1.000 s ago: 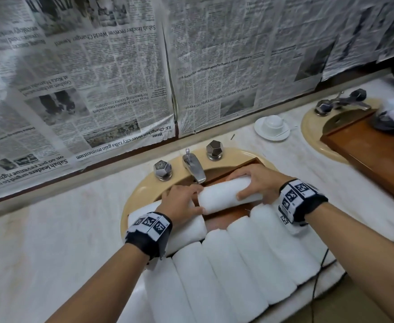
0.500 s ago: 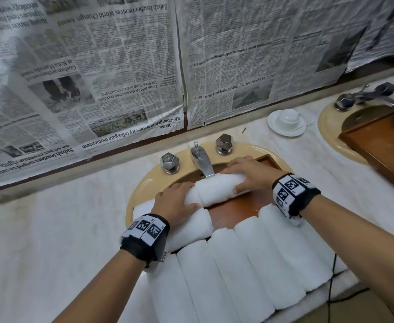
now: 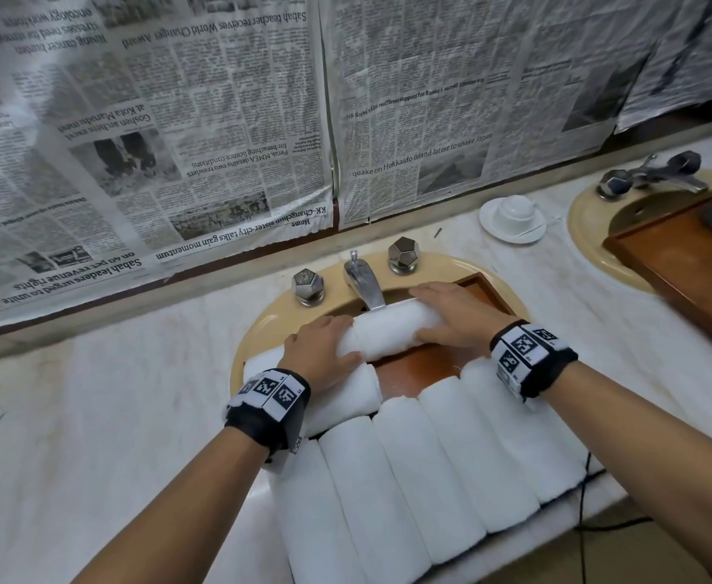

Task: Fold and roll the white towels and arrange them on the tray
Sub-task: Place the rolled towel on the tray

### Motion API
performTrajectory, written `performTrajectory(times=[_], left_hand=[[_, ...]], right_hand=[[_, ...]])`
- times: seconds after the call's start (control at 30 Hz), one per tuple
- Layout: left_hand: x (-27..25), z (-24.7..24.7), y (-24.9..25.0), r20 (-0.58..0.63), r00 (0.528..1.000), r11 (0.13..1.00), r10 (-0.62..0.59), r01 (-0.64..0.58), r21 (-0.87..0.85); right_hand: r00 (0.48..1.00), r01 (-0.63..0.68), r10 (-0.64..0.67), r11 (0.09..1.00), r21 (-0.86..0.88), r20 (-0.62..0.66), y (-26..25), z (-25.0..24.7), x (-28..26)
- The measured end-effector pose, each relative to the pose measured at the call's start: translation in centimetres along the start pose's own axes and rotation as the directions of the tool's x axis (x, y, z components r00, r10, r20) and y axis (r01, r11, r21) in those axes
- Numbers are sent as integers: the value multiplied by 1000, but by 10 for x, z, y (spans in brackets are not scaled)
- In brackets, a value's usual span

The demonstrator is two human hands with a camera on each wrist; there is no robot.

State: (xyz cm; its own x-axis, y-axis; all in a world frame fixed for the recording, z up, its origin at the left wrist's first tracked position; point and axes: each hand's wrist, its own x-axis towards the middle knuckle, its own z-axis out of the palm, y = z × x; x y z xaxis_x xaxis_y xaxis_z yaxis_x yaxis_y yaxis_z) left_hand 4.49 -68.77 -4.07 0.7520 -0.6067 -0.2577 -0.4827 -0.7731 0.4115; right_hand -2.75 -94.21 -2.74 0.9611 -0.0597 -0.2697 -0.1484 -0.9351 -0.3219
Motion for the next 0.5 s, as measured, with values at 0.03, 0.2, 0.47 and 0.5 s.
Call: performTrajectory(times=[0.03,0.2,0.47,0.5], left_hand=[[-1,-1,1,-4,1000,1000,5,-5,-11],[-9,-6,7,-46,999,999,27,-29,-28],[-49,-10,-2,-93,996,997,10,-17,-76],[-56,-13,-7,-103,995,996,0,-10,-90]], right_hand=[[1000,1,-1,1000,17,-12,0,-1,-3],[997,20,-14,997,75,-70,-12,-2,-18],[996,54,-46,993,102,-73,-67,3,-55],[996,62,-54,992,106,-77,-77,5,-59]])
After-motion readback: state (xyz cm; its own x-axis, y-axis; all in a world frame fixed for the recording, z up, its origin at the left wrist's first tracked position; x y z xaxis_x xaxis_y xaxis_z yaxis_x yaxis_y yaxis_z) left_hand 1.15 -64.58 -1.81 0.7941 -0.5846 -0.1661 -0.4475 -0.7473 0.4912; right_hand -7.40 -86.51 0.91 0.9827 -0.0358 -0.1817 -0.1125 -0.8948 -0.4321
